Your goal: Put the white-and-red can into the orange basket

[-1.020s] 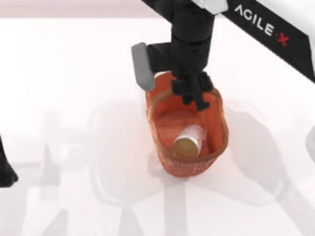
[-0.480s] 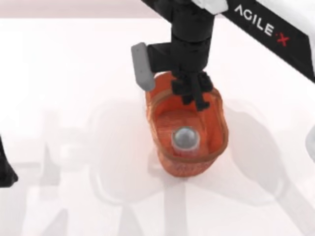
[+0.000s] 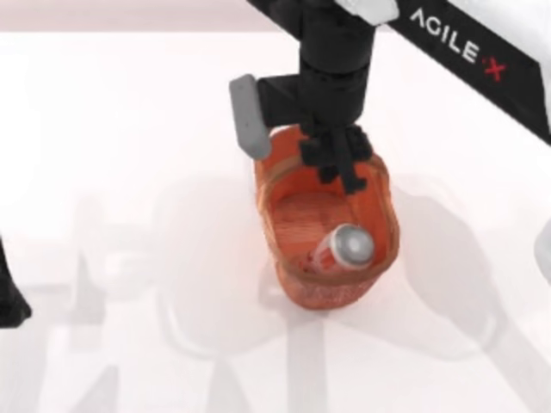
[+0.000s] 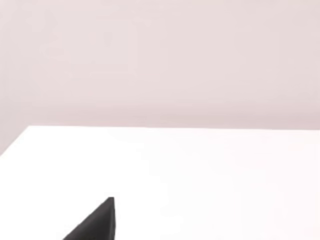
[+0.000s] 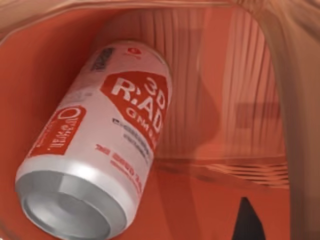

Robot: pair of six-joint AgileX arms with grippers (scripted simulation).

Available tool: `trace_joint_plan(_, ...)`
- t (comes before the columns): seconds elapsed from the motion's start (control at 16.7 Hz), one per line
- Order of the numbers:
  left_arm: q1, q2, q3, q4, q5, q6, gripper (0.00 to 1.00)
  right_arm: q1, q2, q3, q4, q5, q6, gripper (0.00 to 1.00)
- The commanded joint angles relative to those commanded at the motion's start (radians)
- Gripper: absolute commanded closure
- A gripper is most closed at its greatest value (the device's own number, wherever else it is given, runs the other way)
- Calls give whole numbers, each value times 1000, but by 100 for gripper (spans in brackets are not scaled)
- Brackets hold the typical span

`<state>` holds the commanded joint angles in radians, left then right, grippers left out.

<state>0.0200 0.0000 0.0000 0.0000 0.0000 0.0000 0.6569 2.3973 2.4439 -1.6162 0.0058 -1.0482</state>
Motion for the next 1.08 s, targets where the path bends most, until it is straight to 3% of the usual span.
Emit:
trace_joint_plan(0.42,0,0,0,0,0,0,0,-2,18,40,-37,1,-6,100)
trace_joint_plan(0.84,0,0,0,0,0,0,0,-21,113,396,-273,2,-31,100)
trace_joint_plan(1.08,0,0,0,0,0,0,0,-28,131,460,-328,2,-34,100)
